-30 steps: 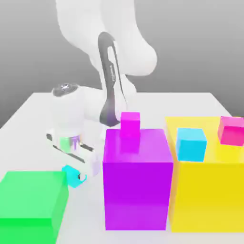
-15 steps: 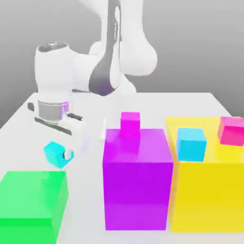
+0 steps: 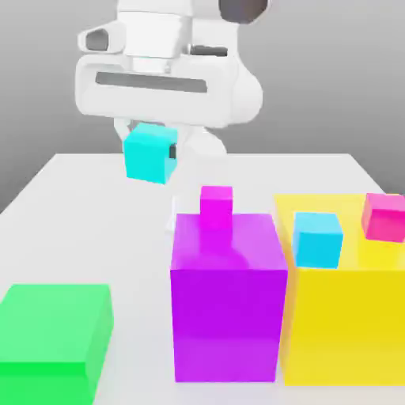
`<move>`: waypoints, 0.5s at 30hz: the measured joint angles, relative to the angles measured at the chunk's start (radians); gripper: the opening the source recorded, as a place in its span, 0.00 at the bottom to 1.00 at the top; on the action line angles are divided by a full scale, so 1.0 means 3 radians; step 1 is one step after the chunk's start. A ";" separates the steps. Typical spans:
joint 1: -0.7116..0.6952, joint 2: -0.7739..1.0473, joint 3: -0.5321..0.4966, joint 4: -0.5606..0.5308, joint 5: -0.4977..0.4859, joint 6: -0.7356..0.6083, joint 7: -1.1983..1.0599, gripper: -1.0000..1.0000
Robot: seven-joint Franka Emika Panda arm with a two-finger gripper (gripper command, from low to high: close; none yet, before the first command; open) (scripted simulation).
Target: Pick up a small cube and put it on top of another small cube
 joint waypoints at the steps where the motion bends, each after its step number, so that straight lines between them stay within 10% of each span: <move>1: 0.0070 -0.0069 0.0038 -0.0020 0.0060 -0.0125 -0.0004 0.00; 7: 0.0292 -0.0041 0.0215 -0.0561 0.0322 0.0102 0.0010 0.00; 8: 0.0294 -0.0011 0.0230 -0.0636 0.0336 0.0203 0.0006 1.00; 15: 0.0290 -0.0011 0.0237 -0.0641 0.0325 0.0206 0.0011 1.00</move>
